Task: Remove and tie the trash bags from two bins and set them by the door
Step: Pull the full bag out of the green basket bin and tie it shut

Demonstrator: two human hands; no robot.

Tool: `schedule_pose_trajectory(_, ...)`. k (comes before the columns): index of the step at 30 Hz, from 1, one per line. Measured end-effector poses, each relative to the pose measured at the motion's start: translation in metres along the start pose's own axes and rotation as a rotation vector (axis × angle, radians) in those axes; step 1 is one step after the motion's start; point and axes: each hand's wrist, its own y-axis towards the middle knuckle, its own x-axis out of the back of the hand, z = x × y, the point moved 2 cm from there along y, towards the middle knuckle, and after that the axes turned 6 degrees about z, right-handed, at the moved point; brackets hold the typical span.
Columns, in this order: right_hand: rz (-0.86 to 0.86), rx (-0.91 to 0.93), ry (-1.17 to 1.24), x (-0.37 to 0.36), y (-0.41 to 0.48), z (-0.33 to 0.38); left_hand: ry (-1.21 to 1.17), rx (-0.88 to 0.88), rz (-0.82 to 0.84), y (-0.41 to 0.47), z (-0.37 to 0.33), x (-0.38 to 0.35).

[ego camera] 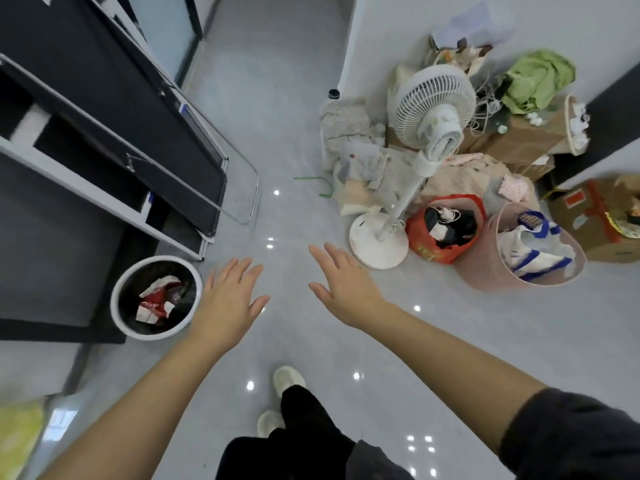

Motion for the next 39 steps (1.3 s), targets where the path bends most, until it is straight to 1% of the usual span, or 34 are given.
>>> schedule_pose_trajectory(3, 0.071, 0.036, -0.018, -0.022, 0.05, 0.024, -0.021, 0.064, 0.005, 0.016, 0.05, -0.013)
schedule_pose_trajectory(6, 0.114, 0.054, -0.018, -0.044, 0.094, 0.052, -0.009, 0.132, 0.056, 0.032, 0.1, -0.028)
schedule_pose_trajectory(12, 0.181, 0.01, 0.024, -0.103, 0.176, 0.102, 0.01, 0.15, 0.14, 0.074, 0.202, -0.052)
schedule_pose_trajectory(18, 0.291, -0.086, 0.07, -0.204, 0.259, 0.142, 0.036, 0.201, 0.227, 0.108, 0.313, -0.108)
schedule_pose_trajectory(22, 0.33, -0.081, 0.104, -0.286, 0.32, 0.155, 0.042, 0.239, 0.199, 0.136, 0.388, -0.168)
schedule_pose_trajectory(26, 0.302, -0.112, 0.216, -0.379, 0.39, 0.152, 0.028, 0.29, 0.084, 0.161, 0.458, -0.243)
schedule_pose_trajectory(28, 0.258, -0.134, 0.249, -0.404, 0.41, 0.149, 0.03, 0.272, 0.031, 0.163, 0.475, -0.266)
schedule_pose_trajectory(31, 0.173, -0.077, 0.248, -0.446, 0.43, 0.143, 0.085, 0.251, -0.044, 0.163, 0.501, -0.304)
schedule_pose_trajectory(35, 0.031, 0.016, 0.223, -0.468, 0.446, 0.139, 0.187, 0.226, -0.135, 0.16, 0.535, -0.334)
schedule_pose_trajectory(39, -0.09, 0.016, 0.187, -0.467, 0.454, 0.128, 0.256, 0.203, -0.2, 0.155, 0.555, -0.342)
